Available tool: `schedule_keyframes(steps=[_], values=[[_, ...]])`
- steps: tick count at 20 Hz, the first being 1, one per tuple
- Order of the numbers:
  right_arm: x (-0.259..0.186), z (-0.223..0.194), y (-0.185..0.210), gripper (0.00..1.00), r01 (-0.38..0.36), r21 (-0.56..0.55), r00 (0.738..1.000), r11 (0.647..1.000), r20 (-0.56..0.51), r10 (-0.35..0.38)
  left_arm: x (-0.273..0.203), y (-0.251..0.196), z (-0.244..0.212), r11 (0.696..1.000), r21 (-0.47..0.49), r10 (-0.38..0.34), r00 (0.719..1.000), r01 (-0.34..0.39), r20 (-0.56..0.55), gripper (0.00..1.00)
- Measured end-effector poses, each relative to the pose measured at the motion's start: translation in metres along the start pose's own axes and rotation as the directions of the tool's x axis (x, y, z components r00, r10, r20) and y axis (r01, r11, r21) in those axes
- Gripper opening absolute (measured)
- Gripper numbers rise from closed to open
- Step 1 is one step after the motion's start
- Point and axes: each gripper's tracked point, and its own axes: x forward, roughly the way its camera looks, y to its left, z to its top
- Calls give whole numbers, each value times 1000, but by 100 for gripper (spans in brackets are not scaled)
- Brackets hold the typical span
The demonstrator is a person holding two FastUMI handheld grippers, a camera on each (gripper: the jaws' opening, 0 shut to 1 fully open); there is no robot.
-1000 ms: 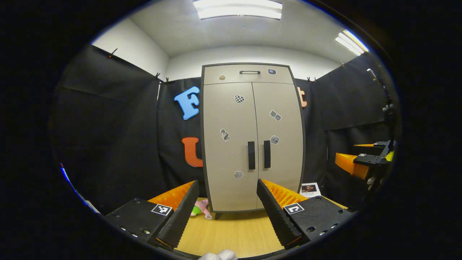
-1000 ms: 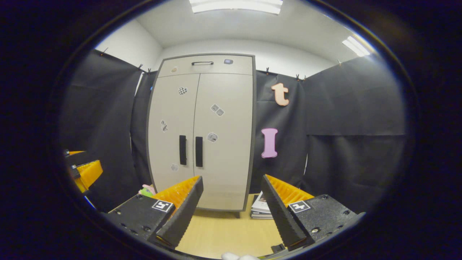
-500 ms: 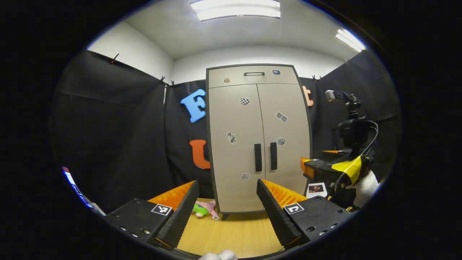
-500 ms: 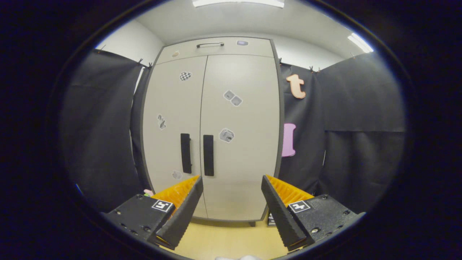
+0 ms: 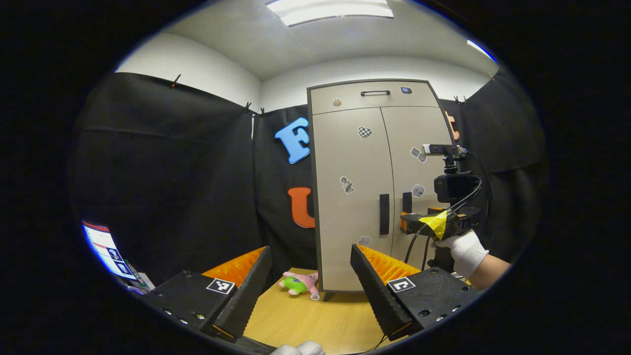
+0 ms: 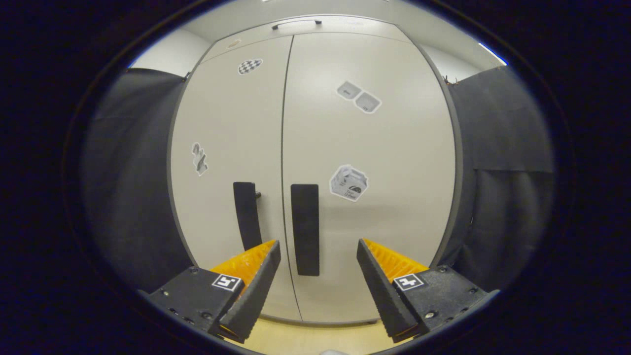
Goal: Open the right door of the double-door shoe cabinet with the right hand, and open the left door with the left hand.
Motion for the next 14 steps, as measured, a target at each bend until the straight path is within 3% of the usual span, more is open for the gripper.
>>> schedule_keyframes(steps=[3, 9, 10, 13, 14], values=[[23, -1, 2, 94, 9, 16, 1000, 1000, -13, -8, 6, 3, -2, 999, 20, 39, 999, -39, -5, 96], [42, 3, 4, 77, 20, 17, 1000, 1000, -5, -20, 17, 1, -3, 998, 40, 53, 999, -53, -5, 96], [41, 5, 3, 66, 31, 20, 999, 999, 6, -31, 18, 0, -4, 998, 40, 51, 999, -51, -6, 96], [40, 4, 11, 48, 3, 33, 1000, 999, -2, -3, 18, 2, -3, 998, 40, 51, 999, -51, -2, 96], [44, 5, 10, 36, 5, 34, 1000, 999, 2, -5, 18, 4, -3, 998, 36, 50, 999, -50, -1, 96]])
